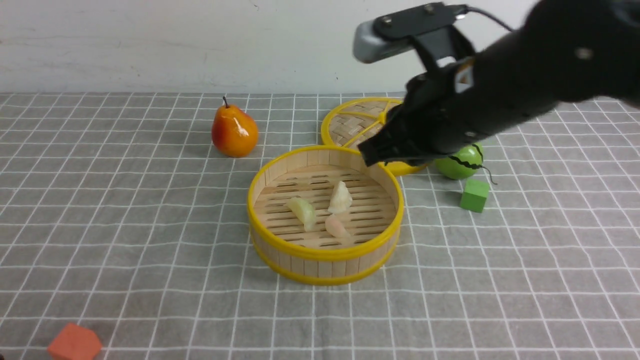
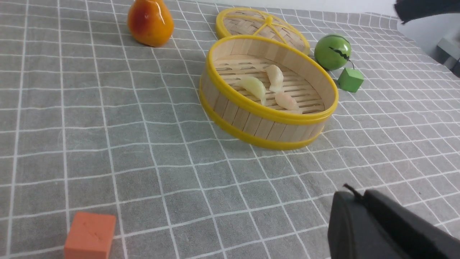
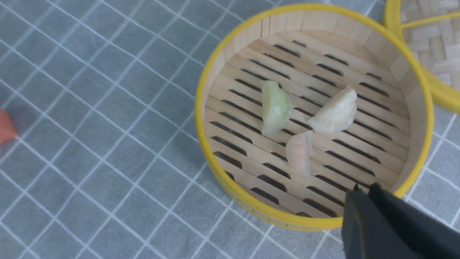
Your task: Put the dumplings into the steamer on the table with the grey tablecloth.
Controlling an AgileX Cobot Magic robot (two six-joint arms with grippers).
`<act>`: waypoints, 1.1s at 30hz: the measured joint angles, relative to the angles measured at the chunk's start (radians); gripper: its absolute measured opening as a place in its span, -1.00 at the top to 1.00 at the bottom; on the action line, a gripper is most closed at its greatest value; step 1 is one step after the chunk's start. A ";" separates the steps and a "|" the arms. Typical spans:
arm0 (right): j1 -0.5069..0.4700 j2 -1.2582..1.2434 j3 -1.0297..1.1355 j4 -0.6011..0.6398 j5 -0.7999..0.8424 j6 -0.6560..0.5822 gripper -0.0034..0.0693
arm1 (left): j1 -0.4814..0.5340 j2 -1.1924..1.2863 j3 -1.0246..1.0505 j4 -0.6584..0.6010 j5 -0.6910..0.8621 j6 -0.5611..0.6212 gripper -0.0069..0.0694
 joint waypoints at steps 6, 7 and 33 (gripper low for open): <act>0.000 -0.297 0.262 0.052 -0.129 -0.065 0.96 | 0.000 -0.001 0.005 0.000 -0.004 0.000 0.72; 0.000 -0.351 0.316 0.058 -0.149 -0.074 0.96 | 0.000 -0.001 0.005 0.000 -0.003 0.000 0.72; 0.000 -0.864 0.633 0.042 -0.195 -0.086 0.95 | 0.000 -0.001 0.005 0.000 0.003 0.000 0.63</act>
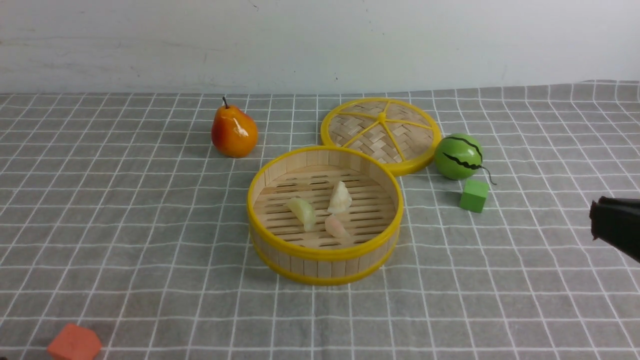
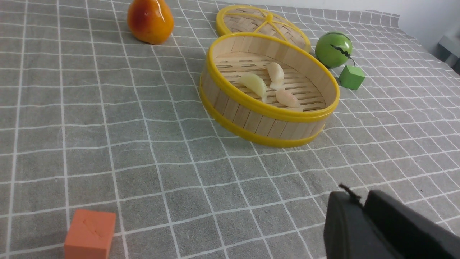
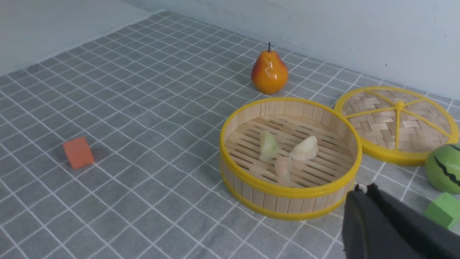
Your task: Put the dumplings into the steamer on the table with the grey tablecloth.
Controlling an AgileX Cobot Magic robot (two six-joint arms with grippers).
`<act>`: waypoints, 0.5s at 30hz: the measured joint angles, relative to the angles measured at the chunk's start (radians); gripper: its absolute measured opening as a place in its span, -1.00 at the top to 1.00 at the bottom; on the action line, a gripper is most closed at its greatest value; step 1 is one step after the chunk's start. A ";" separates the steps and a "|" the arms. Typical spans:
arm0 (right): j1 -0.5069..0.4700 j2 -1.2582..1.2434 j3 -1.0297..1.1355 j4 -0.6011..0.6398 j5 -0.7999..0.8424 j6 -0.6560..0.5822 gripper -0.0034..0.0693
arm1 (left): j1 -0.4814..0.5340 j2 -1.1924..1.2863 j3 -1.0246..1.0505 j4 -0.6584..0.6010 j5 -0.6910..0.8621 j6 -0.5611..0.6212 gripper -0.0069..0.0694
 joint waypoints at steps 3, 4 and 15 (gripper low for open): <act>0.000 -0.002 0.005 -0.023 0.009 0.000 0.97 | 0.000 0.000 0.000 0.000 0.001 0.000 0.63; 0.000 -0.003 0.017 -0.033 -0.006 0.000 0.97 | 0.000 0.000 0.001 0.000 0.001 0.000 0.63; -0.259 -0.282 0.524 -0.103 -0.411 0.103 0.97 | 0.000 0.000 0.002 0.000 0.001 0.000 0.62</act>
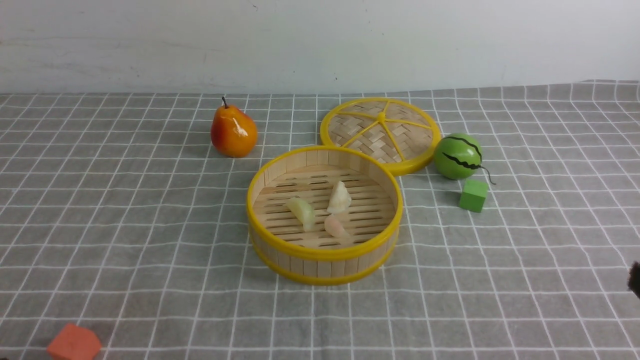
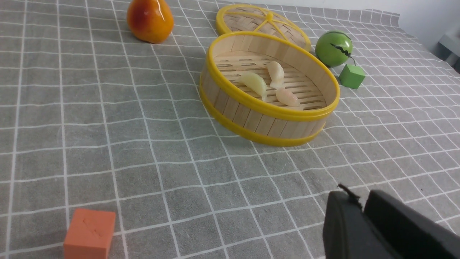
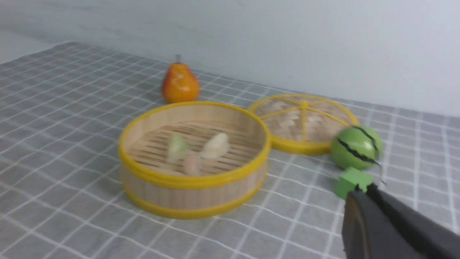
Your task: Put the dumplings into the steamer on the table with the grey tablecloth.
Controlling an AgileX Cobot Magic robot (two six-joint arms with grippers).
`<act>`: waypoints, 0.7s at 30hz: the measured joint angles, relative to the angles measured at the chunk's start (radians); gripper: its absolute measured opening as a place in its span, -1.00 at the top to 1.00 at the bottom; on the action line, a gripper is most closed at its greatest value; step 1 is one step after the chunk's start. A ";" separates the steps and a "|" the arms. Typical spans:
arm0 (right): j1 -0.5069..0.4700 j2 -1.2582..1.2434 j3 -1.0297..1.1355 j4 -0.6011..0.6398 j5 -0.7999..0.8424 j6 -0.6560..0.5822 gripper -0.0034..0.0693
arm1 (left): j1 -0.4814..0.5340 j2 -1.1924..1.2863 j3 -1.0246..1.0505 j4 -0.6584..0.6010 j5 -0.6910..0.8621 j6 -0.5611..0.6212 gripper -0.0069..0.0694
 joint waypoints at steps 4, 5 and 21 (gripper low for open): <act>-0.172 -0.130 0.109 -0.065 0.042 0.135 0.97 | 0.000 0.000 0.000 0.001 0.000 0.000 0.61; -0.206 -0.157 0.127 -0.081 0.053 0.152 0.97 | 0.000 0.000 0.000 0.001 0.000 0.000 0.61; -0.341 -0.344 0.226 -0.111 0.303 0.208 0.97 | 0.000 0.000 0.000 0.001 0.001 0.000 0.57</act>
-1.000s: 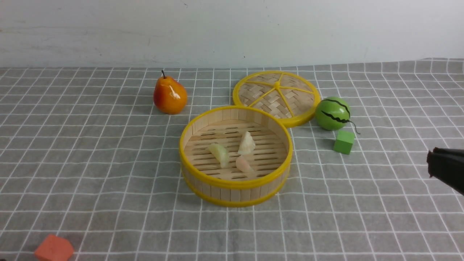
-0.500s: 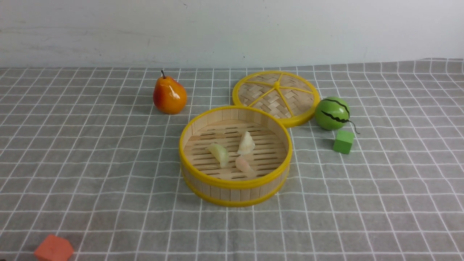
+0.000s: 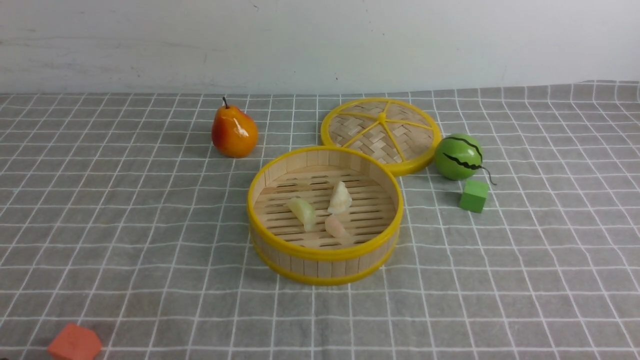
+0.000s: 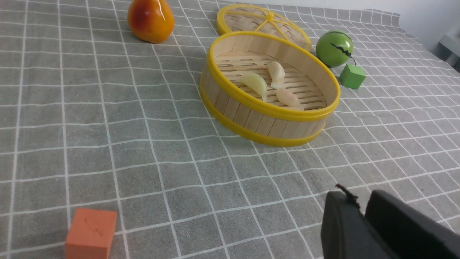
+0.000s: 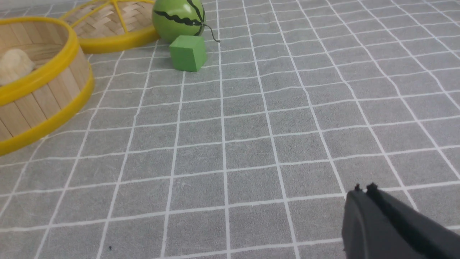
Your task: Put the dumplings into the steamer on the table with the grey tablecloth.
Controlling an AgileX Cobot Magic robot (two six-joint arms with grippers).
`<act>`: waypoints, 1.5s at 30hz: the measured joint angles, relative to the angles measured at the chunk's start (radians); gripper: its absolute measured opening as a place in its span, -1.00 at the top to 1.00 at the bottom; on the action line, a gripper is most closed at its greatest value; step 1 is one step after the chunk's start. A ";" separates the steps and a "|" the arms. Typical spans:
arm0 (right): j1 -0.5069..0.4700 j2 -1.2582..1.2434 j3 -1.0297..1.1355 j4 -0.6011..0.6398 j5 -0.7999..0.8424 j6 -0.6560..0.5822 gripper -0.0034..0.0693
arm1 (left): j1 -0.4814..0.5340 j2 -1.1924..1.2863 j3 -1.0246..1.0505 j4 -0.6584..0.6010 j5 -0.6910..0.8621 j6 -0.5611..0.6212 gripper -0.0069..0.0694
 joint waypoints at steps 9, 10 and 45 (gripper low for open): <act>0.000 0.000 -0.004 0.000 0.019 0.001 0.96 | 0.000 0.000 0.000 0.000 0.000 0.000 0.54; 0.000 0.000 -0.004 0.000 0.020 0.001 0.96 | 0.000 0.000 0.000 0.000 0.000 0.000 0.54; 0.000 0.000 -0.004 0.000 0.020 0.001 0.90 | 0.272 -0.006 0.276 -0.069 -0.552 0.001 0.86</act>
